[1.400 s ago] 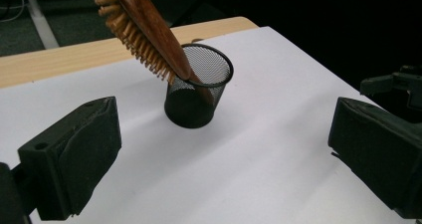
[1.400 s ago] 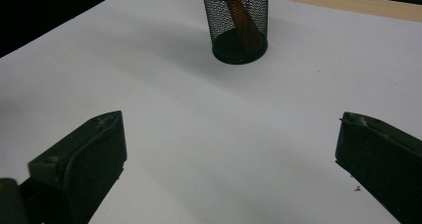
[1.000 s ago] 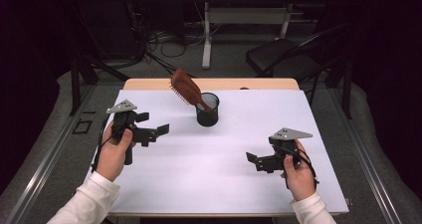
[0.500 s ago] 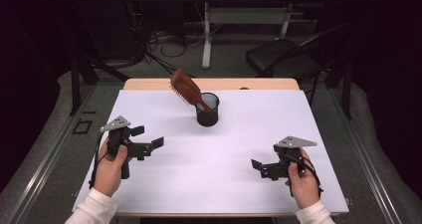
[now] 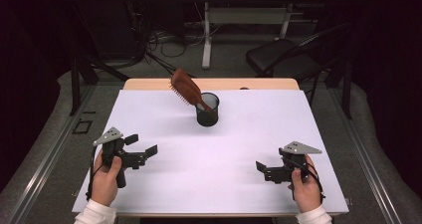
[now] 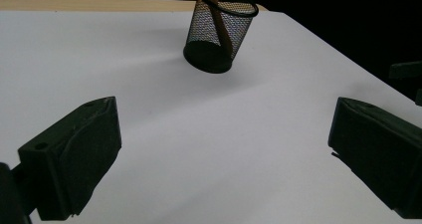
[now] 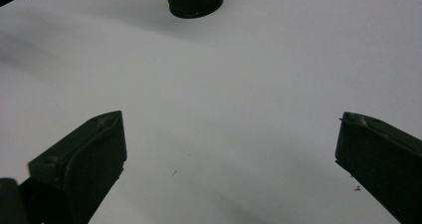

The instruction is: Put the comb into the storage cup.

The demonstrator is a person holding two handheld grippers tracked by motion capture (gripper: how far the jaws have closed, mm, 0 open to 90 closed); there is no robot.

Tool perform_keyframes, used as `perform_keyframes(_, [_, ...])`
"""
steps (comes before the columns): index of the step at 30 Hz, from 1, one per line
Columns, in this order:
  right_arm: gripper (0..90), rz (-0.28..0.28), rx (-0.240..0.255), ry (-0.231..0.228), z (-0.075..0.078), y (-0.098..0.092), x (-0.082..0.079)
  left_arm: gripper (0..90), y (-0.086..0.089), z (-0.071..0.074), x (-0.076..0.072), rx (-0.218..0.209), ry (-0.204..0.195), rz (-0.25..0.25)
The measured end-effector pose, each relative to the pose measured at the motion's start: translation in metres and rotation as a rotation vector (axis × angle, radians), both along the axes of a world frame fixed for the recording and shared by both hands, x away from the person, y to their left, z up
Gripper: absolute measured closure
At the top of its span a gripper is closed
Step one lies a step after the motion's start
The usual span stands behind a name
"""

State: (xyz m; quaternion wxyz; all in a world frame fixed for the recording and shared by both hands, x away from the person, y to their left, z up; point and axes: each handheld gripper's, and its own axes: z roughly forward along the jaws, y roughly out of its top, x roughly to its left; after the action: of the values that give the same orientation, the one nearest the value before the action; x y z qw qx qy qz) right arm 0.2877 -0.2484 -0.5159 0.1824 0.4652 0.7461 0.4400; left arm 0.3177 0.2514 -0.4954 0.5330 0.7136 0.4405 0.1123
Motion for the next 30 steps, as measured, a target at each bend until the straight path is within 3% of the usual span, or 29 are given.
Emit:
perform_keyframes(11, [0.0, -0.056, 0.009, -0.010, -0.014, -0.010, 0.001, 0.4, 0.014, -0.017, -0.005, -0.017, -0.013, 0.017])
perform_keyframes(24, [0.0, -0.110, 0.005, -0.024, -0.024, -0.022, 0.003, 0.4, 0.019, -0.037, -0.002, 0.035, -0.026, 0.022])
perform_keyframes(30, [0.0, -0.133, 0.013, -0.026, -0.027, -0.027, 0.005, 0.4, 0.021, -0.042, 0.000, 0.030, -0.023, 0.029])
